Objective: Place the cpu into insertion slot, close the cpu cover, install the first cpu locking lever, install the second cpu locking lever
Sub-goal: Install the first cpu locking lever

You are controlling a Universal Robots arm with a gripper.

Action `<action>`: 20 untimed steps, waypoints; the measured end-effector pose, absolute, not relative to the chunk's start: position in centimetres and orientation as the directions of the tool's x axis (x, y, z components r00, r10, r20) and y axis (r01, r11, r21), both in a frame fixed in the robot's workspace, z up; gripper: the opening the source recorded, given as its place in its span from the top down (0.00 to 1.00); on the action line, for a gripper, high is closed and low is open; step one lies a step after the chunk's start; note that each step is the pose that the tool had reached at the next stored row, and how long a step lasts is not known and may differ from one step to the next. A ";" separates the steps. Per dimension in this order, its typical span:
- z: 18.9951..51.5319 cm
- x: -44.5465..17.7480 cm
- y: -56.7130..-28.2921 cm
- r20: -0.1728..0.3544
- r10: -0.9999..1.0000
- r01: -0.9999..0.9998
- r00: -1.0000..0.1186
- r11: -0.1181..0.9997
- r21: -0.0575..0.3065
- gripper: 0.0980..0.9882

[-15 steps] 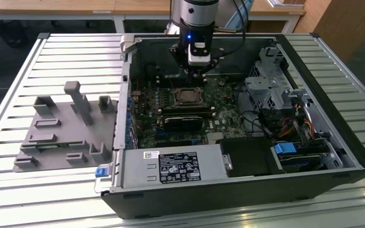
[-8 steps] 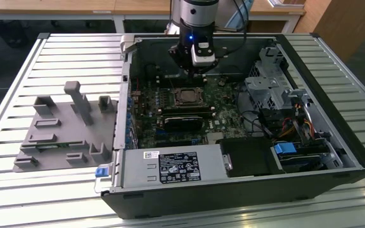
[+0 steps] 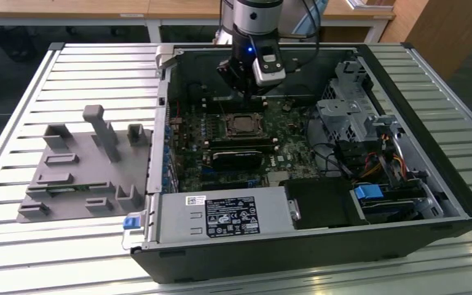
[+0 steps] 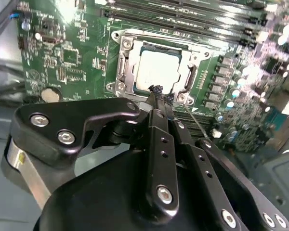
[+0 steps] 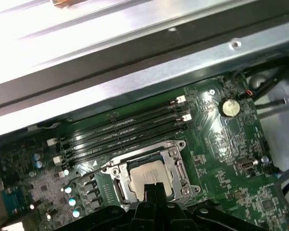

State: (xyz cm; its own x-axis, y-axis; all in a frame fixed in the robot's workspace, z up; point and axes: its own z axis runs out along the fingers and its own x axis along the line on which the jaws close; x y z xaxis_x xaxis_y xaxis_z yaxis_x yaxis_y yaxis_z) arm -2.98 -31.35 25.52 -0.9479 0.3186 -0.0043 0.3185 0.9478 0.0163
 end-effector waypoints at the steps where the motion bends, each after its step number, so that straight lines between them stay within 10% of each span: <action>1: 25.5 -3.0 -31.4 -0.004 0.301 0.301 -0.954 0.953 0.016 0.99; 20: 25.4 -3.0 -31.4 -0.004 -0.019 -0.019 -1.000 1.000 0.020 0.99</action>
